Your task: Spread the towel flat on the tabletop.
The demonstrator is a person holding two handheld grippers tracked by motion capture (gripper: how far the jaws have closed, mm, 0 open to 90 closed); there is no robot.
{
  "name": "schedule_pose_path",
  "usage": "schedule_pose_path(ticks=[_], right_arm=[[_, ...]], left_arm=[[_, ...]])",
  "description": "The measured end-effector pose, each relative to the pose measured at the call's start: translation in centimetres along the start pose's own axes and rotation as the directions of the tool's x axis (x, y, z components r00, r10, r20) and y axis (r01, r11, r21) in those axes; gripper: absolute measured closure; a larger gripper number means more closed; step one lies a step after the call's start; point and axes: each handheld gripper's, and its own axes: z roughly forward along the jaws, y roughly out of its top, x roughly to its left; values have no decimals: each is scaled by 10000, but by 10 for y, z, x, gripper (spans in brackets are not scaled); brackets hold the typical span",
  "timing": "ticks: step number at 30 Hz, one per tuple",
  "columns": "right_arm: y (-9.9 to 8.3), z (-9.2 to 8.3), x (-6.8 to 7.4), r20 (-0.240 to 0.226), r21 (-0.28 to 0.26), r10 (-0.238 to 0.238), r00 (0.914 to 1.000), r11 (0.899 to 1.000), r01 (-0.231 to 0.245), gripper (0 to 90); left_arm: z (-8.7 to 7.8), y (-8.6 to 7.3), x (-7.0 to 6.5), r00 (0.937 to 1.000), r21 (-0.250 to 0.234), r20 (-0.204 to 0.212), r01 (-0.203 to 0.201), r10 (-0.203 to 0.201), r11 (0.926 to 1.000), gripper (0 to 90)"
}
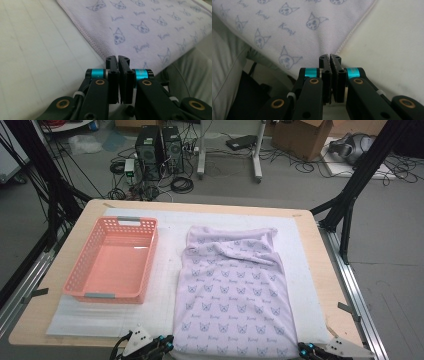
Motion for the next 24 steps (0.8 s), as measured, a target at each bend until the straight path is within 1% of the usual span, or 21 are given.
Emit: schedule_pose_path(ticks=[1, 2, 3, 4, 5, 7, 9, 11, 13, 15, 17, 18, 19, 20, 21, 22, 23, 24], right_arm=[[-1, -2, 2, -15, -83, 0, 10000, 10000, 0, 819], [-1, -4, 3, 59, -215, 80, 10000, 9997, -78, 705], [1, -4, 1, 139, -446, 285, 9995, 9986, -278, 625], [4, -4, -1, 176, -694, 578, 9982, 9960, -564, 601], [8, -3, -4, 237, -846, 652, 9976, 9944, -630, 591], [15, 2, -8, 492, -912, 641, 9967, 9941, -594, 574], [21, 10, -14, 711, -847, 597, 9957, 9950, -536, 568], [29, 19, -21, 847, -836, 676, 9941, 9947, -606, 566], [36, 27, -28, 876, -869, 735, 9934, 9940, -659, 563], [41, 34, -33, 831, -854, 797, 9934, 9937, -726, 563], [44, 40, -35, 804, -817, 794, 9936, 9940, -728, 567], [44, 42, -35, 752, -773, 809, 9939, 9942, -751, 574], [45, 45, -34, 722, -678, 772, 9944, 9951, -723, 589], [44, 46, -32, 816, -656, 657, 9945, 9960, -604, 601], [44, 46, -30, 996, -630, 582, 9933, 9967, -521, 636], [44, 46, -30, 1075, -624, 563, 9926, 9968, -498, 710], [43, 44, -30, 892, -599, 671, 9938, 9963, -619, 816], [43, 44, -30, 747, -603, 657, 9950, 9963, -613, 854]], left_arm=[[-1, 1, -1, 9995, -226, -192, -243, 239, 9994, 805], [-1, 4, 0, 9987, -443, -381, -365, 348, 9983, 724], [1, 7, 1, 9981, -687, -547, -306, 268, 9972, 662], [4, 11, 4, 9976, -836, -664, -254, 198, 9962, 597], [7, 15, 7, 9975, -916, -705, -76, 12, 9958, 547], [13, 22, 13, 9961, -1049, -877, -2, -90, 9945, 516], [21, 28, 21, 9958, -988, -898, 99, -188, 9951, 507], [31, 35, 29, 9953, -886, -828, 437, -510, 9951, 493], [39, 41, 35, 9942, -804, -825, 621, -687, 9948, 491], [46, 46, 38, 9938, -752, -692, 813, -865, 9939, 490], [53, 49, 37, 9953, -623, -453, 828, -857, 9946, 487], [58, 49, 35, 9962, -451, -318, 792, -807, 9958, 486], [61, 48, 32, 9973, -418, -405, 599, -616, 9973, 485], [62, 48, 28, 9978, -444, -545, 362, -386, 9984, 470], [63, 47, 25, 9972, -418, -741, 64, -95, 9991, 494], [63, 46, 22, 9944, -402, -1031, -289, 246, 9988, 542], [62, 44, 21, 9926, -374, -1140, -464, 419, 9982, 675], [60, 43, 22, 9949, -380, -970, -324, 286, 9988, 796]])
